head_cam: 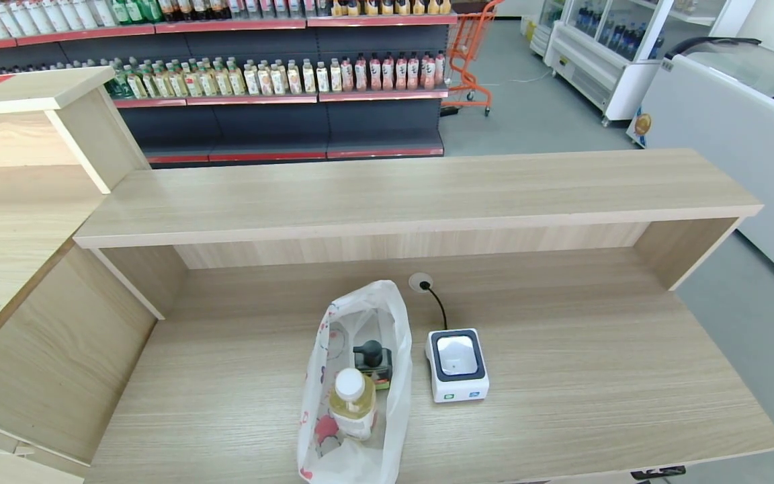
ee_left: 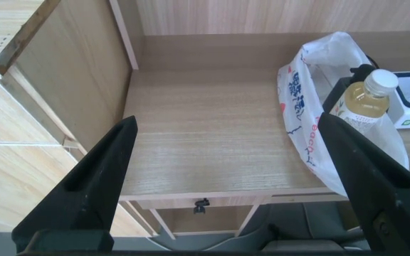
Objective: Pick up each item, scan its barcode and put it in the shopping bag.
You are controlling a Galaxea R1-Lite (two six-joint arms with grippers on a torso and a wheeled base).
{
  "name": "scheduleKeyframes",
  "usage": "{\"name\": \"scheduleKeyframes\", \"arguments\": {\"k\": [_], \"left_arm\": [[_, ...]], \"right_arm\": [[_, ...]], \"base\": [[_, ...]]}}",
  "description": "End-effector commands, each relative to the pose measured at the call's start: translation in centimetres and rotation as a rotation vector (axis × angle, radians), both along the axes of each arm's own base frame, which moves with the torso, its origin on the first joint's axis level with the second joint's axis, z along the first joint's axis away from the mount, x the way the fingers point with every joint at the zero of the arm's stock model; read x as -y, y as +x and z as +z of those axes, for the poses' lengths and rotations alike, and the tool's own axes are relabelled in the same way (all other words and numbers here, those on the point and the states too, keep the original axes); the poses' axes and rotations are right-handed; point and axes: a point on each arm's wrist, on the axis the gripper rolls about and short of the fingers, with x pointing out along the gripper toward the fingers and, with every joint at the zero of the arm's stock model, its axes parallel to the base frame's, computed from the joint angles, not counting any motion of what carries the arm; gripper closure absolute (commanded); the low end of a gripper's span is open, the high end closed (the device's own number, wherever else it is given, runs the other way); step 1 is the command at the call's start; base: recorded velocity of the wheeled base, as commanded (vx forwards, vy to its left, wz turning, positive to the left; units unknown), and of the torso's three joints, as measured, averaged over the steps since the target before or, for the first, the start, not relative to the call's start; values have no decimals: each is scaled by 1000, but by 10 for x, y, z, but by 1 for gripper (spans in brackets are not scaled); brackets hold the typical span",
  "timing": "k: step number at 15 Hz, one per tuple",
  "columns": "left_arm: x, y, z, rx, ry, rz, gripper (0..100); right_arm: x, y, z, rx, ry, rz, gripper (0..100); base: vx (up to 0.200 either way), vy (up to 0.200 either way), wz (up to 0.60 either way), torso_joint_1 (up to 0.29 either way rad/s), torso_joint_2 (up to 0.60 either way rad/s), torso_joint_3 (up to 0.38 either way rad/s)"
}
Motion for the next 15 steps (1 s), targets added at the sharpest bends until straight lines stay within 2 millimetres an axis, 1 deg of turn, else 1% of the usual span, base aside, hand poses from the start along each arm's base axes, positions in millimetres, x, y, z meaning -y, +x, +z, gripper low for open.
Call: {"name": "scheduleKeyframes", "arguments": {"k": [1, 11, 15], "left_arm": [[0, 0, 0, 1, 0, 0, 0], [0, 0, 0, 0, 0, 0, 0], [0, 0, 0, 0, 4, 0, 0]], "right_arm": [[0, 0, 0, 6, 1, 0, 0], [0, 0, 0, 5, 3, 0, 0], [0, 0, 0, 6, 0, 0, 0]], "base": [[0, 0, 0, 0, 0, 0], [0, 0, 0, 0, 0, 0], [0, -200, 0, 2, 1, 4]]}}
